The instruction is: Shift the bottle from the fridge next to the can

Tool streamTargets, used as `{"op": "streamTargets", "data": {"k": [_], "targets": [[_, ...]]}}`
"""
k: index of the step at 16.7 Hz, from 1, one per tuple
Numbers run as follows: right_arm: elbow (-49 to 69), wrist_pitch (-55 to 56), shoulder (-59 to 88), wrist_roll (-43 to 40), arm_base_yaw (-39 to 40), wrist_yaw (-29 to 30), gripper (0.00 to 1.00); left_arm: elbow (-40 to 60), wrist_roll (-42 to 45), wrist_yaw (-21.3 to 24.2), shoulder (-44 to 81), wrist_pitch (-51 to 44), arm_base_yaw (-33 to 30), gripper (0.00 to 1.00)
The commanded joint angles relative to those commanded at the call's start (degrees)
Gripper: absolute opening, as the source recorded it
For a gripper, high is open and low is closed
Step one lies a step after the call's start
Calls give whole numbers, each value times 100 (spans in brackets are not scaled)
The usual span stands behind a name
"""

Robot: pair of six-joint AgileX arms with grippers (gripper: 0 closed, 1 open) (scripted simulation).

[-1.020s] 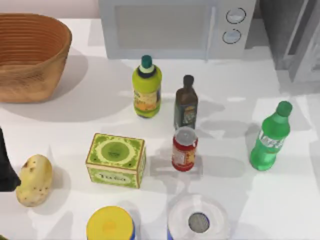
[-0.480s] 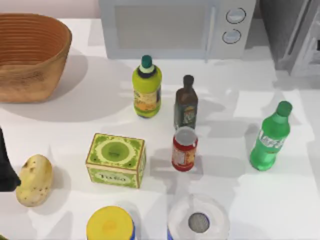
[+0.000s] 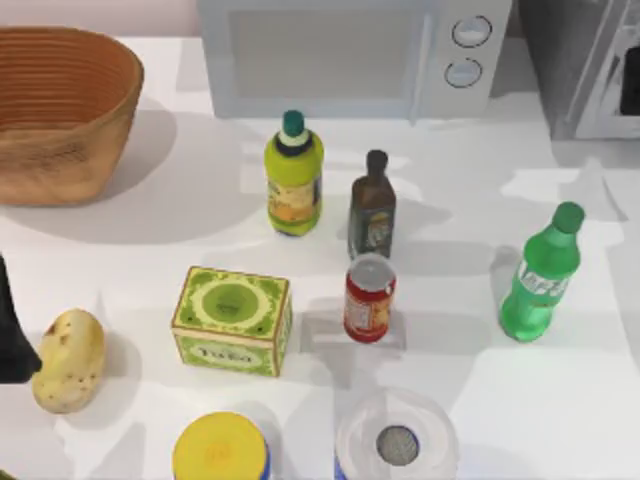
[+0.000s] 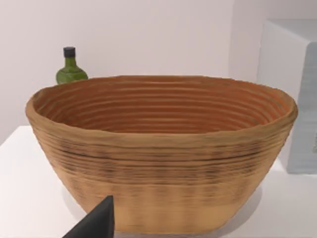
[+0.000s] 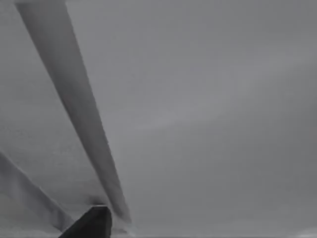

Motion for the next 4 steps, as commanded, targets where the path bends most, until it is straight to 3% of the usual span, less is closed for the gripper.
{"op": "streamTargets", "data": {"k": [4], "targets": [[379,-86,297,9,-2,6,100,0,0,0,0,0,0,100]]}}
